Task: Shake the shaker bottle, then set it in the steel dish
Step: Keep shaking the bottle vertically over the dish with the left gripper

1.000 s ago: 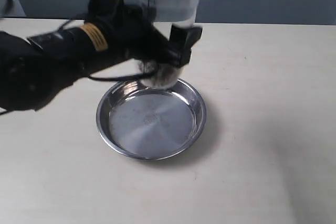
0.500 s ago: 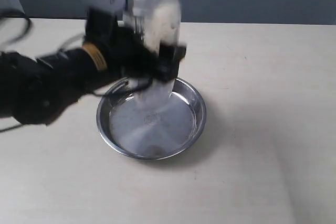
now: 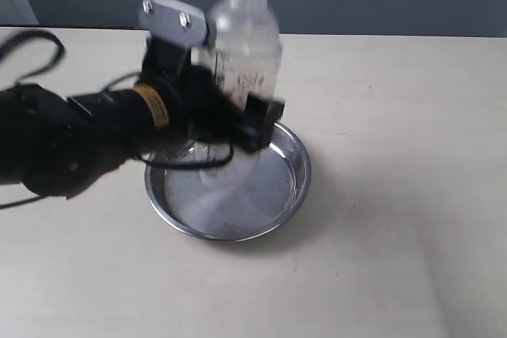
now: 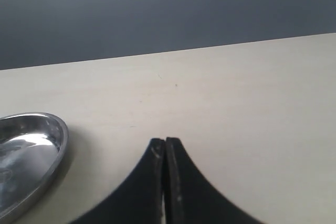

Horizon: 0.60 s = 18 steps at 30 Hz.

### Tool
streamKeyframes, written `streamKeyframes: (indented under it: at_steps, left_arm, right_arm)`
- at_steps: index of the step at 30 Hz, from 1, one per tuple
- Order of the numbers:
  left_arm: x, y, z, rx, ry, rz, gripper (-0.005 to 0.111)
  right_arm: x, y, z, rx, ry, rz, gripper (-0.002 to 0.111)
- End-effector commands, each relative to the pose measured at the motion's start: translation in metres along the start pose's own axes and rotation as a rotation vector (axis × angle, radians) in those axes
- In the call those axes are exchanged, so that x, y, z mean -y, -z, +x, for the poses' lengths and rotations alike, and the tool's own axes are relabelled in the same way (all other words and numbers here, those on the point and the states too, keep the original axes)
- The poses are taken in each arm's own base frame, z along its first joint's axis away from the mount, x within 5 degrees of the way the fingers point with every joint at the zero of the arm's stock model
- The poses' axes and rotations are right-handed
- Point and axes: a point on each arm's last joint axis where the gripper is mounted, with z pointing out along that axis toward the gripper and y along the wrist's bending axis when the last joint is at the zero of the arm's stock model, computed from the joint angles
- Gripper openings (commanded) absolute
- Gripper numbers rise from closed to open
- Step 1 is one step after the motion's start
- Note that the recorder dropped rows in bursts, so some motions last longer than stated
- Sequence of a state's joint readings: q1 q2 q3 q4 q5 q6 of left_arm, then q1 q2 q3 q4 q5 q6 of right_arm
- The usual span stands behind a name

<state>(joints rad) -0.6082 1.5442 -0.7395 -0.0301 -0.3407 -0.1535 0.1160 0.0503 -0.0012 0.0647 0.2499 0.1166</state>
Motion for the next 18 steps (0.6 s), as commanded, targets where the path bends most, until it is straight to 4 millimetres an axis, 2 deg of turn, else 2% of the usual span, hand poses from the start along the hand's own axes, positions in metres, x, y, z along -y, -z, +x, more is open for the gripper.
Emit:
streamKeyframes:
  at_steps: [1,2,3,6,7,8,9,10,11,12,13,14,15,16,17,18]
  left_arm:
    - [0.008,0.013,-0.023,0.15,-0.055,0.04,0.0]
    - [0.006,0.016,-0.031,0.175,-0.115,0.029,0.0]
    - [-0.004,0.018,-0.036,0.182,-0.142,-0.026,0.0]
    - [-0.051,0.022,-0.036,0.179,0.098,-0.269,0.0]
    - [-0.053,0.02,-0.031,0.138,0.15,-0.273,0.0]
    - [-0.041,0.018,-0.024,0.055,0.1,-0.208,0.0]
    - [-0.02,0.016,-0.015,-0.036,-0.059,-0.105,0.0]
    - [0.007,0.016,-0.003,-0.139,-0.335,0.022,0.0]
    - [0.009,0.017,0.006,-0.165,-0.404,0.042,0.0]
    - [-0.005,0.015,0.007,-0.143,-0.336,-0.006,0.0]
    - [-0.029,0.013,0.006,-0.086,-0.177,-0.108,0.0]
    - [-0.052,0.012,0.005,-0.031,-0.005,-0.217,0.0]
    - [-0.074,0.013,0.005,0.035,0.239,-0.339,0.0]
    - [-0.076,0.012,0.005,0.038,0.359,-0.348,0.0]
    - [-0.062,0.009,0.006,-0.032,0.274,-0.268,0.0]
    - [-0.038,0.008,0.005,-0.11,0.059,-0.144,0.0]
  right_arm:
    - [0.0,0.0,-0.001,0.009,0.003,-0.002,-0.001]
    - [0.0,0.0,-0.001,0.009,0.003,-0.002,-0.001]
    - [0.0,0.0,-0.001,0.009,0.003,-0.002,-0.001]
    - [0.0,0.0,-0.001,0.009,0.003,-0.002,-0.001]
    - [0.0,0.0,-0.001,0.009,0.003,-0.002,-0.001]
    - [0.0,0.0,-0.001,0.009,0.003,-0.002,-0.001]
    - [0.0,0.0,-0.001,0.009,0.003,-0.002,-0.001]
    - [0.0,0.0,-0.001,0.009,0.003,-0.002,-0.001]
    - [0.0,0.0,-0.001,0.009,0.003,-0.002,-0.001]
    - [0.0,0.0,-0.001,0.009,0.003,-0.002,-0.001]
    - [0.0,0.0,-0.001,0.009,0.003,-0.002,-0.001]
    - [0.0,0.0,-0.001,0.009,0.003,-0.002,-0.001]
    - [0.0,0.0,-0.001,0.009,0.003,-0.002,-0.001]
    - [0.0,0.0,-0.001,0.009,0.003,-0.002,-0.001]
    - [0.0,0.0,-0.001,0.007,0.003,-0.002,-0.001]
    - [0.0,0.0,-0.001,0.007,0.003,-0.002,-0.001]
